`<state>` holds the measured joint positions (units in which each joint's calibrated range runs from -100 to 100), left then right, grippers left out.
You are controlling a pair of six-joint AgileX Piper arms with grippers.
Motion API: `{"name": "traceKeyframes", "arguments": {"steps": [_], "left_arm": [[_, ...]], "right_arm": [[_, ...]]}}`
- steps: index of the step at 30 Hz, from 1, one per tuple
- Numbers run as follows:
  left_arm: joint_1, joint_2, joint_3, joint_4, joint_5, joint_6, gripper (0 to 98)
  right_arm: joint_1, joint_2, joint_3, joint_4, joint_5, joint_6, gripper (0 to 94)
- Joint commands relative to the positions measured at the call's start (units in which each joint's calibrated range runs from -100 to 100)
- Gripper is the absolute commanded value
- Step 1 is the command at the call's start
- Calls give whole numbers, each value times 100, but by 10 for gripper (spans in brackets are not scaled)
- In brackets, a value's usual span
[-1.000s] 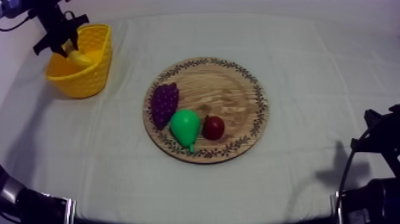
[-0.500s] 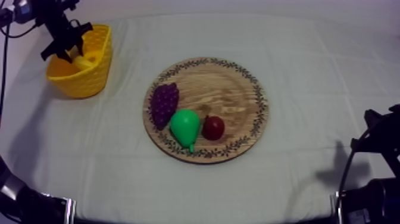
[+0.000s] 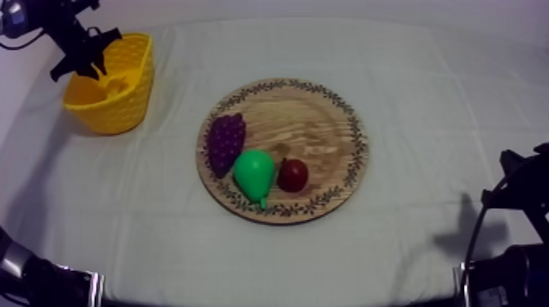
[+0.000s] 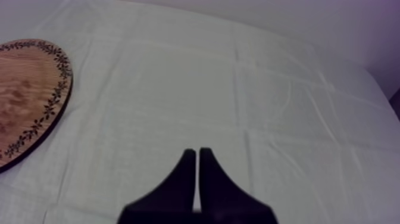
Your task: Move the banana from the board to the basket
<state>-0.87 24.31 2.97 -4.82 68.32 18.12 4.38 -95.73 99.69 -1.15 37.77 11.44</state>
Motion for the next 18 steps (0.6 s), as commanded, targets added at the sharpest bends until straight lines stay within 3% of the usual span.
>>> {"name": "traceKeyframes", "arguments": {"steps": [1,5,8,10,14,18], "left_arm": [[98,-560,409,-47,-339,-226,34],[437,-1527,1137,-222,-927,-585,51],[689,-2321,1742,-438,-1182,-518,58],[778,-2865,2135,-480,-1324,-490,59],[839,-4026,3013,-398,-1822,-624,63],[820,-5259,4001,-181,-2515,-939,68]], "right_arm": [[-1,-2,-3,1,5,3,3],[-1,-2,-3,1,5,5,3],[-1,-2,-3,1,5,5,3],[-1,-2,-3,1,5,6,3],[-1,-2,-3,1,5,6,3],[-1,-2,-3,1,5,6,3]]}}
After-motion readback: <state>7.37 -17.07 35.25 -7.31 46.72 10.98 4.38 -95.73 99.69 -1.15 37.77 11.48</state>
